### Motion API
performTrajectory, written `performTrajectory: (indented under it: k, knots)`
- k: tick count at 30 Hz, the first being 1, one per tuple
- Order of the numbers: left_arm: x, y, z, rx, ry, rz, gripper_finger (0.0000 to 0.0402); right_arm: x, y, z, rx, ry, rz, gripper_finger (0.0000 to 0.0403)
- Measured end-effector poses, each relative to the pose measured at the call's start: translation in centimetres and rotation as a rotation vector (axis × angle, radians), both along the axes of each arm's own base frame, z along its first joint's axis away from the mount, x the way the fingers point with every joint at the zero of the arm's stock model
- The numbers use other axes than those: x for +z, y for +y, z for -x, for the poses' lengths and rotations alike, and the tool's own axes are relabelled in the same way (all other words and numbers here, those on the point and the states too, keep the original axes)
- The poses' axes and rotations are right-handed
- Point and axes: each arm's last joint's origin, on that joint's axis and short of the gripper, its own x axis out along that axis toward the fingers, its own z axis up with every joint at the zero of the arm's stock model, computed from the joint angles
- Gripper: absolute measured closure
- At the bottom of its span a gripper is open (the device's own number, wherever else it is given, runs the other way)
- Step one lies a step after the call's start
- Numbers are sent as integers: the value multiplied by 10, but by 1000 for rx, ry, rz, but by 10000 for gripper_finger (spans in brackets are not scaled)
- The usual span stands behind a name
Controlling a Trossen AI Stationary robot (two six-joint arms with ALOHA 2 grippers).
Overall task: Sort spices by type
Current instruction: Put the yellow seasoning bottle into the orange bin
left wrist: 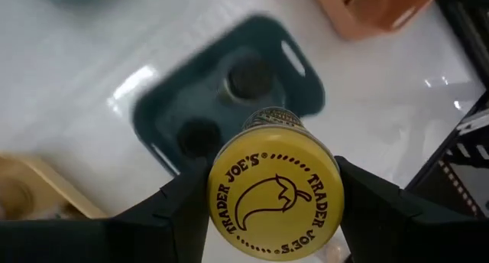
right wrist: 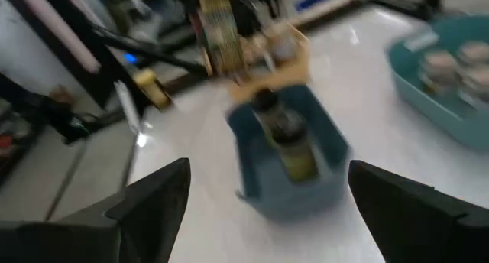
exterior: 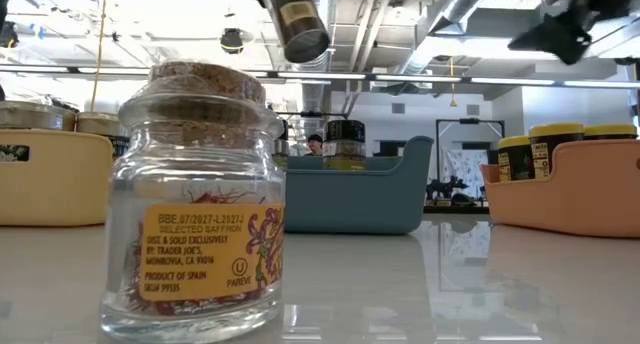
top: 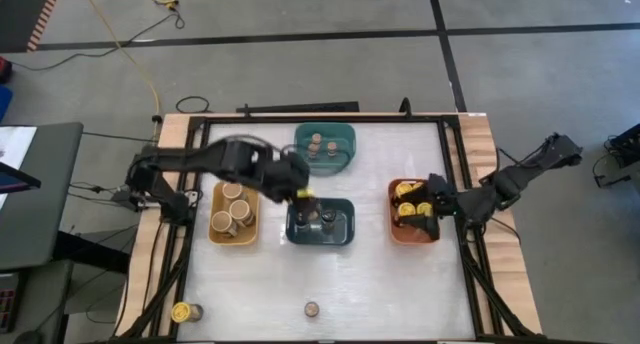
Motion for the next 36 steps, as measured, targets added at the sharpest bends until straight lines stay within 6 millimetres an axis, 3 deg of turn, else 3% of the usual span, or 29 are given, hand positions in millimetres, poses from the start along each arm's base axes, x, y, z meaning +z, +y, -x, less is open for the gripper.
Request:
performTrajectory:
  k: [6,12,16,24,30,36]
  knots:
    - [-14,-27,-8,30,32,53,175,-5,3,-30,31,-83,69,23]
    - [-24,-32,-18,-53,52,12,175,-14,10,-67,175,-142,195,23]
    - [-23,-26,-20,-16,43,27,175,-21,16,-91,180,-185,236,23]
    - [-23,-7,-24,41,26,28,175,-19,30,-145,128,-105,394,24]
    - [-23,-3,-25,-5,37,1,175,-19,25,-183,-12,22,349,24]
    - [-24,1,-23,-20,67,-30,175,-16,23,-204,13,13,317,24]
